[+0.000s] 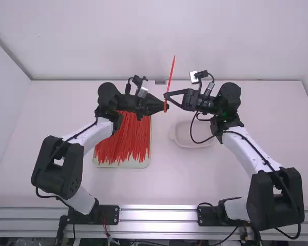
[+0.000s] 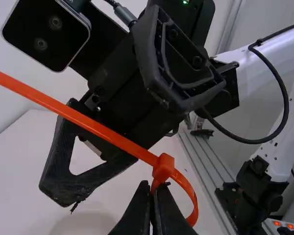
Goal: Fasten the cable tie
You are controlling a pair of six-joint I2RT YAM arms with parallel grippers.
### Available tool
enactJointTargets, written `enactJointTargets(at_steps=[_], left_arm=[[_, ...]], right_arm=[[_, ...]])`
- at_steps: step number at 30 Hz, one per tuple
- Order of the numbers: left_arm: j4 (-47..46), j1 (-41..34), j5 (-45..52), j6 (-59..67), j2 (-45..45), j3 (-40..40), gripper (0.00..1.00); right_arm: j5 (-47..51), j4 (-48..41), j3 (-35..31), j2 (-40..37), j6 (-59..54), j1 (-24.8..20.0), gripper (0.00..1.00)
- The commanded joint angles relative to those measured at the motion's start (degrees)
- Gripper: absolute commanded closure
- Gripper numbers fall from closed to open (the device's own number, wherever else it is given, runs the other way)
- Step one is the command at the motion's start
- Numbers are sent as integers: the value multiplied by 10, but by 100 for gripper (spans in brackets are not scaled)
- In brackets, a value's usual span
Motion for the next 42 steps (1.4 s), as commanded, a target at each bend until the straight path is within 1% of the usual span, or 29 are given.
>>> enactJointTargets(at_steps=[1, 3, 4, 5, 7, 8, 9, 10, 13, 15, 16, 17, 18, 20, 21, 24, 27, 29, 30, 31, 34, 35, 36, 38, 41, 42], left_arm=[[4, -4, -2, -4, 3, 11, 98], [4, -4, -2, -4, 3, 11, 98], [4, -4, -2, -4, 3, 11, 98], [4, -4, -2, -4, 3, 11, 98], [4, -4, -2, -4, 3, 11, 98], [4, -4, -2, -4, 3, 11, 98], [4, -4, -2, -4, 3, 11, 98], [4, -4, -2, -4, 3, 11, 98], [4, -6, -2, -4, 3, 11, 98], [4, -6, -2, -4, 3, 11, 94], [4, -6, -3, -4, 3, 11, 75], [4, -6, -4, -4, 3, 11, 35], [4, -5, -4, -7, 3, 11, 1], [5, -6, -8, -20, 3, 11, 1], [5, -6, -20, -39, 3, 12, 1], [4, -6, -17, -39, 3, 12, 1], [3, -5, -17, -47, 3, 17, 1], [-17, -5, -18, -46, 3, 25, 1], [-47, -4, -17, -39, 3, 37, 1], [-55, -2, -17, -36, 3, 40, 1], [-173, 9, -23, 32, 3, 68, 1], [-179, 9, -25, 36, 3, 69, 1], [-219, 11, -36, 52, 3, 76, 1], [-307, 10, -70, 88, 3, 90, 1], [-376, 12, -91, 126, 3, 98, 1], [-400, 13, -95, 140, 3, 99, 1]], right_arm=[[2, 3, 13, -9, 2, 6, 45], [5, 3, 13, -9, 2, 9, 51], [5, 3, 13, -9, 2, 9, 57], [4, 3, 13, -9, 2, 7, 66], [2, 3, 13, -9, 2, 7, 79], [0, 3, 13, -9, 2, 7, 88], [0, 3, 13, -9, 2, 7, 92], [-2, 3, 13, -9, 2, 7, 99], [-2, 3, 13, -9, 1, 7, 100], [-2, 3, 13, -9, 0, 7, 100], [-2, 2, 13, -9, 0, 7, 100], [-3, 1, 13, -9, 0, 7, 100], [-5, 2, 13, -9, 0, 7, 100], [-8, 1, 13, -9, -1, 3, 100], [-13, 3, 13, -9, 0, -8, 100], [-18, 3, 14, -9, 0, -22, 100], [-35, 3, 13, -9, -1, -52, 100], [-48, 3, 13, -9, -12, -68, 100], [-57, -4, 13, -9, -25, -82, 100], [-58, -5, 13, -9, -26, -83, 100], [-75, -33, 13, -9, -57, -115, 100], [-75, -35, 13, -9, -59, -116, 100], [-80, -47, 13, -9, -73, -125, 100], [-88, -86, 13, -9, -110, -139, 100], [-89, -140, 13, -9, -155, -148, 100], [-90, -170, 13, -9, -181, -151, 100]])
